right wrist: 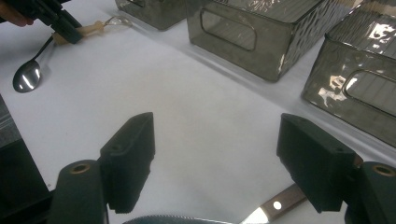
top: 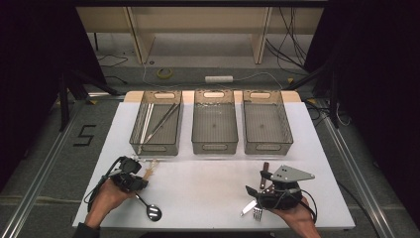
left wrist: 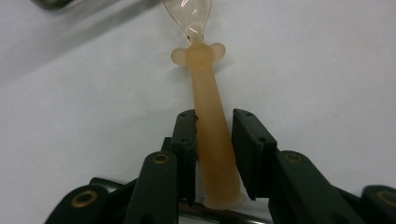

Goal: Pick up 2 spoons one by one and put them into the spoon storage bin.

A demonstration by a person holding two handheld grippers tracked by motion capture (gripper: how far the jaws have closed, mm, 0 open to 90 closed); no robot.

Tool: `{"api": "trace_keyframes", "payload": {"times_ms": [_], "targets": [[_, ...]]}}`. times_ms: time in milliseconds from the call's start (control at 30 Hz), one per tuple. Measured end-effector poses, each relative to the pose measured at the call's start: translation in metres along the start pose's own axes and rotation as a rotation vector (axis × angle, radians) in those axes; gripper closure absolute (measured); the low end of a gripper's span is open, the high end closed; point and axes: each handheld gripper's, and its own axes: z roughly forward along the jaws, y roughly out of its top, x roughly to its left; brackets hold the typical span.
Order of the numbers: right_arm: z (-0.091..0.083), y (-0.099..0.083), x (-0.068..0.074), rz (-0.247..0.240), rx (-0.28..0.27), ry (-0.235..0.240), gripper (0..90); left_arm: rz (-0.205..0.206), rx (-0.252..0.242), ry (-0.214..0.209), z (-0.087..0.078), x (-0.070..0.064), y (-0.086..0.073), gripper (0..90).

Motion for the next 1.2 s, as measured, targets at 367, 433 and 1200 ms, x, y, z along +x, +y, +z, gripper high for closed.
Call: {"api": "trace_keyframes", "payload": {"times_ms": [367,433,1200], "targets": [[-0.001,0.0,0.0,0.0,0.002,-0.003,28.9,0.015,-0.08,-0.002,-0.009,-0.002,0.001,74.4],[0.0,0.0,0.0,0.001,0.0,-0.004,29.0,0.019,-0.109,-0.015,-0.015,-0.004,0.001,74.4],[-0.002,0.0,0.0,0.01,-0.018,-0.005,28.2,0.12,-0.325,-0.185,-0.05,-0.047,0.047,74.4]]}}
